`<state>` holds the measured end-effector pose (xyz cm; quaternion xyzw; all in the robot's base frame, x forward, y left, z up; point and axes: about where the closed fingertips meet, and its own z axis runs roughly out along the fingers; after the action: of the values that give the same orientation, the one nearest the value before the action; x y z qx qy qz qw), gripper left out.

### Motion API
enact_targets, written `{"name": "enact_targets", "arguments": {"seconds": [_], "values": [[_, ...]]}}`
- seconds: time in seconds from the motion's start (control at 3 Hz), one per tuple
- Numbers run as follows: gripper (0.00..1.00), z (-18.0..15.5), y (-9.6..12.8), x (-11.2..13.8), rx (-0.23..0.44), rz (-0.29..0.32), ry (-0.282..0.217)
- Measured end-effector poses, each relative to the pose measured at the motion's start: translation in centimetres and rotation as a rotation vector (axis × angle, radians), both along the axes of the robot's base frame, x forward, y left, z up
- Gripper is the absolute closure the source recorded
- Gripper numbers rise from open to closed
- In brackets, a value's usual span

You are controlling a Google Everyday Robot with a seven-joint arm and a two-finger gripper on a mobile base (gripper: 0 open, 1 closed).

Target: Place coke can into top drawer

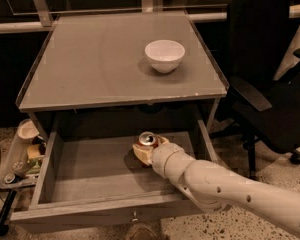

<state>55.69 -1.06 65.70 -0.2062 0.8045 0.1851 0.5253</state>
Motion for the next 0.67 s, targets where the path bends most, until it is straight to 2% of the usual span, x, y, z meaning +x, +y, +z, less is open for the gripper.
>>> {"name": "enact_targets", "arguments": {"seconds": [0.33, 0.67], "values": [[0.82, -0.07, -0.06, -0.09, 0.000, -0.001, 0.001], [0.58, -0.07, -0.05, -0.09, 0.000, 0.000, 0.001]]}}
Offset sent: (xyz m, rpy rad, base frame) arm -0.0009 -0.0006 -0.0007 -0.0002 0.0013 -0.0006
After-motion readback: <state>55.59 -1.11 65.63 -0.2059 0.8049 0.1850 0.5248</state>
